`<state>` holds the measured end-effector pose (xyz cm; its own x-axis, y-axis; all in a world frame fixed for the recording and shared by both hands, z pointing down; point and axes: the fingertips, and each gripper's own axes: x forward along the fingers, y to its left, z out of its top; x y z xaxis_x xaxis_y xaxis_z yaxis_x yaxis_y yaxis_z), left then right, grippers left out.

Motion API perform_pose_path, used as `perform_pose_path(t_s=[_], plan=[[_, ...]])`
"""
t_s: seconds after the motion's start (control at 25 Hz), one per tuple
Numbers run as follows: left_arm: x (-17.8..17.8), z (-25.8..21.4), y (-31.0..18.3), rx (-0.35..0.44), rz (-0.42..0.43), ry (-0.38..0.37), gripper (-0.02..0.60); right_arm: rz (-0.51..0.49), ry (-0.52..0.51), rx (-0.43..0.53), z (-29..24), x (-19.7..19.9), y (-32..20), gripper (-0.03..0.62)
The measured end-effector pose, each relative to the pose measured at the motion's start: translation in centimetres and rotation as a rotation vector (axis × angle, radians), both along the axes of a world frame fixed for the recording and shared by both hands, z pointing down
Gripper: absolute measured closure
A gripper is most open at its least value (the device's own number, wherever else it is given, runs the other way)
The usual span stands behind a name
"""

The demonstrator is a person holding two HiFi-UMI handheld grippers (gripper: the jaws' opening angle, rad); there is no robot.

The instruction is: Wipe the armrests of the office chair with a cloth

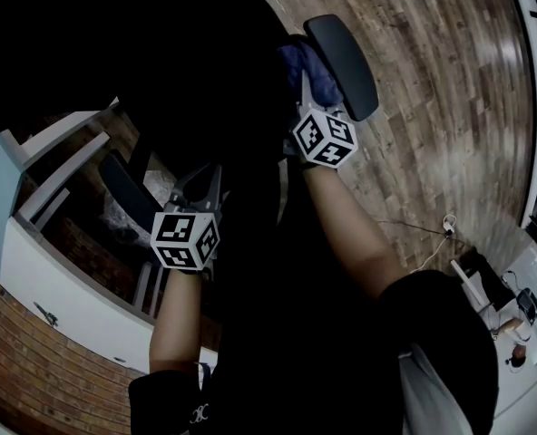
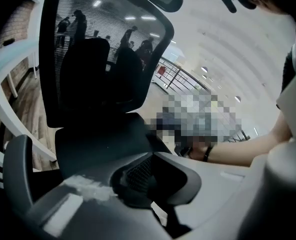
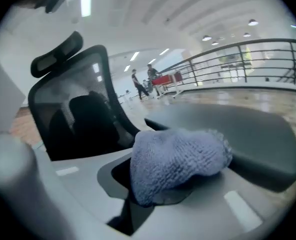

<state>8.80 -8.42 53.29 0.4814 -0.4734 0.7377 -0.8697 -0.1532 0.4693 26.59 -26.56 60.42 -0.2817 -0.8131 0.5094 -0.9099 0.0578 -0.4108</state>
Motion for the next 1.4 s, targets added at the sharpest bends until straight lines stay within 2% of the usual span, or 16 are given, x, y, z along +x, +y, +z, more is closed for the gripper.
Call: perform_pose_path(t_s=[0.12,0.2,0.32,0.44,0.52,0.6,0.68,0.76,0.92,1.08,1.2,1.4], plan=[[1.5,-0.6,-1.7,0.022,0.003,-0.007,0.575,-0.314,0.075,0.028,-2.6,-0.7,2.4,0.53],[2.4,-1.1,-3.2,0.04,0.005,-0.01,0.575,-0.497,0.074,0.032,-4.4,-0.1,3.5,0.53],[4.1,-1.7,-5.4,0.051,-0.017,0.004,0.575,-0.663,0.067,0.052,-7.4,3.3,3.2,0.53],[6.6,-2.4,-7.8,0.059,-0.045,0.026,0.575,-0.809,0.13,0.165,-11.4,8.0,0.9,0.53],[8.6,-2.5,-9.4,0.066,-0.042,0.021,0.575,-0.955,0.144,0.215,-13.4,10.7,-0.5,0.531],[10.5,-2.3,-10.8,0.067,-0.035,0.011,0.575,-1.154,0.186,0.181,-13.3,13.4,-1.3,0.534],[12.4,-2.0,-12.1,0.065,-0.029,-0.004,0.575,-1.299,0.212,0.085,-11.9,16.1,-2.2,0.534],[13.9,-1.6,-13.4,0.059,-0.033,-0.015,0.575,-1.367,0.165,-0.003,-10.2,17.9,-3.9,0.534],[16.4,-0.7,-15.7,0.048,-0.045,-0.026,0.575,-1.432,-0.023,-0.06,-7.3,18.2,-7.1,0.534],[18.2,-0.2,-17.4,0.038,-0.062,-0.035,0.575,-1.52,-0.213,-0.141,-4.2,15.9,-7.2,0.534],[18.6,0.2,-18.2,0.022,-0.085,-0.052,0.575,-1.522,-0.319,-0.195,-1.4,13.5,-7.6,0.534],[18.6,1.8,-19.1,-0.006,-0.126,-0.071,0.575,-1.527,-0.425,-0.229,1.8,9.7,-9.1,0.534]])
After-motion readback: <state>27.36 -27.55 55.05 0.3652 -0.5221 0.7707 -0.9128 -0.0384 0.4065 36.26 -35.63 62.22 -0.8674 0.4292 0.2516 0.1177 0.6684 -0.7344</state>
